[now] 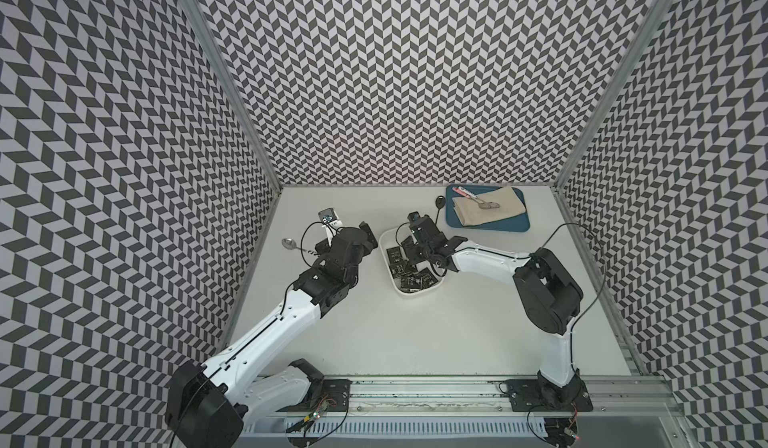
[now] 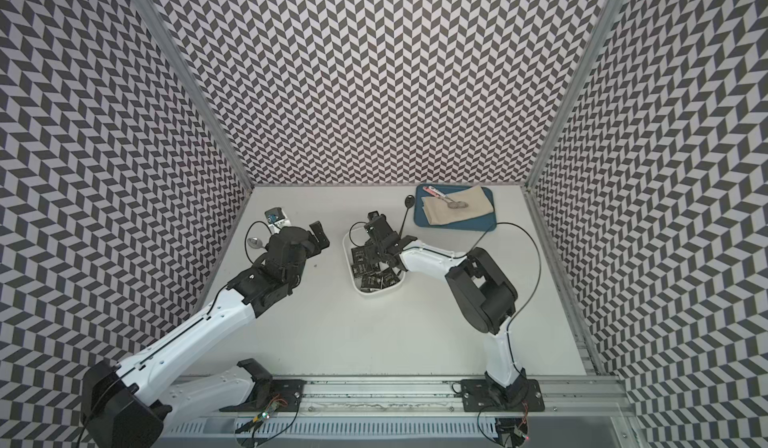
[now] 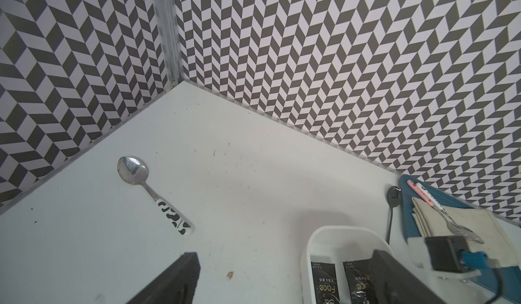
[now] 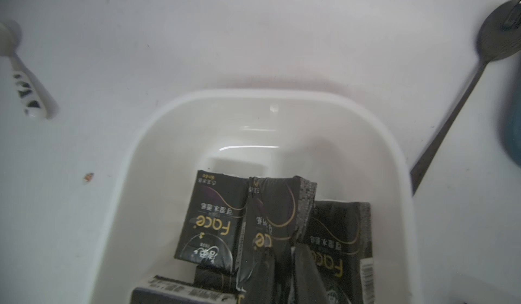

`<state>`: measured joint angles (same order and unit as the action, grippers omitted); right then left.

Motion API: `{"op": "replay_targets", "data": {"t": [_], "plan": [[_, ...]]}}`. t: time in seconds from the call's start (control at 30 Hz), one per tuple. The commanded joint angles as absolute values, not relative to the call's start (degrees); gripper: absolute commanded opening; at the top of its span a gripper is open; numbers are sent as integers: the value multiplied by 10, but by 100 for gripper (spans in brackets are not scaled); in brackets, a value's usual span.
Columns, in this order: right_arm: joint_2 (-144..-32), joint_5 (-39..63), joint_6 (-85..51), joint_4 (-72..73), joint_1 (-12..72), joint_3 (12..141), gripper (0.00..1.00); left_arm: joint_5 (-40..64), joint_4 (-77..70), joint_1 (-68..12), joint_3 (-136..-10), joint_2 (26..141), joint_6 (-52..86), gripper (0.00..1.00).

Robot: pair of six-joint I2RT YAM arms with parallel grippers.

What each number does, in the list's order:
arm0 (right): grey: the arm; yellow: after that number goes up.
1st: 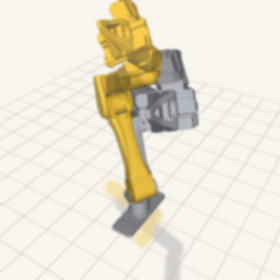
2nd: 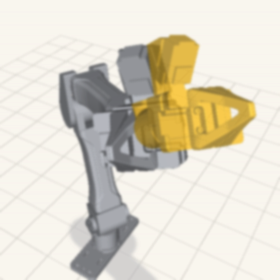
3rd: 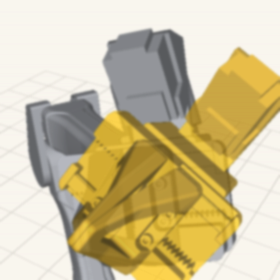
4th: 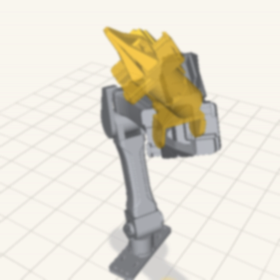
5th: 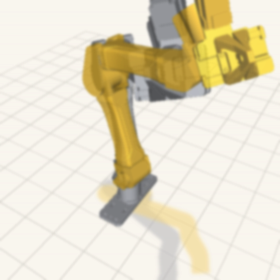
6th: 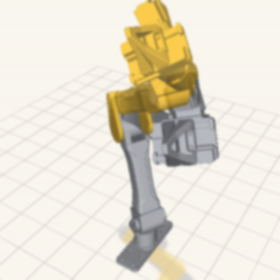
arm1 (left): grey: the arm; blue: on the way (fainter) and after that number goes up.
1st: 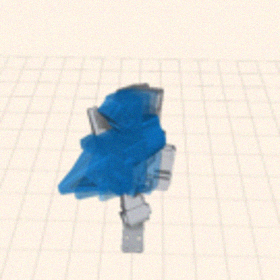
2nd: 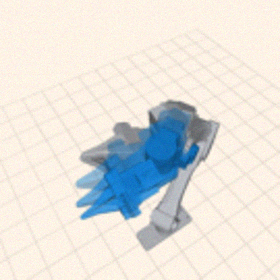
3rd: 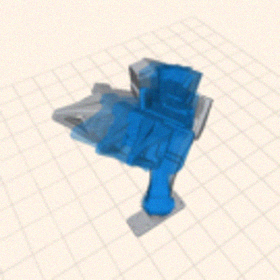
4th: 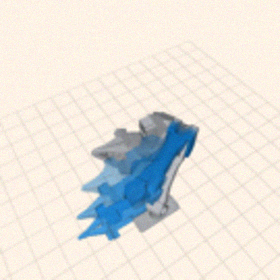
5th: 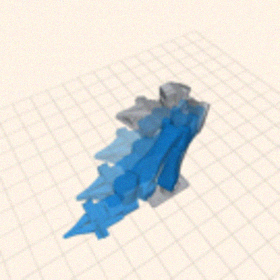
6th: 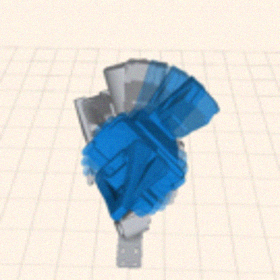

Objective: Take the pocket tissues out of the storage box
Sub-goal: Pick up the pocket tissues from the storage box, then place the pocket tissues at the center of the board.

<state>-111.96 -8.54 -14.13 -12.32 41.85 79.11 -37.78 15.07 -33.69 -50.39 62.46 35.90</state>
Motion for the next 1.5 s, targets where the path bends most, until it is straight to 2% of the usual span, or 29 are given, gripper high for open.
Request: {"op": "replay_targets", "data": {"t": [0.0,0.13,0.23,0.33,0.47,0.67,1.03,1.23,1.47], "plan": [[-1044,-74,-137,-115,401,783,12,-373,141,-334,-511,625,361,99],[-964,-38,-141,-98,347,714,12,-371,140,-334,-522,634,358,99],[-900,6,-147,-74,270,640,12,-364,135,-335,-529,638,356,99],[-866,50,-145,-59,200,580,13,-359,132,-336,-541,642,351,99],[-857,80,-146,-44,152,536,12,-359,121,-337,-548,648,351,99],[-899,100,-143,-47,128,519,13,-357,140,-337,-591,674,341,99],[-951,111,-150,-8,127,466,15,-362,122,-337,-579,662,337,99],[-951,92,-153,-17,126,472,34,-362,122,-337,-585,657,332,99],[-906,69,-149,-40,125,493,41,-359,126,-337,-593,656,332,99]]}}
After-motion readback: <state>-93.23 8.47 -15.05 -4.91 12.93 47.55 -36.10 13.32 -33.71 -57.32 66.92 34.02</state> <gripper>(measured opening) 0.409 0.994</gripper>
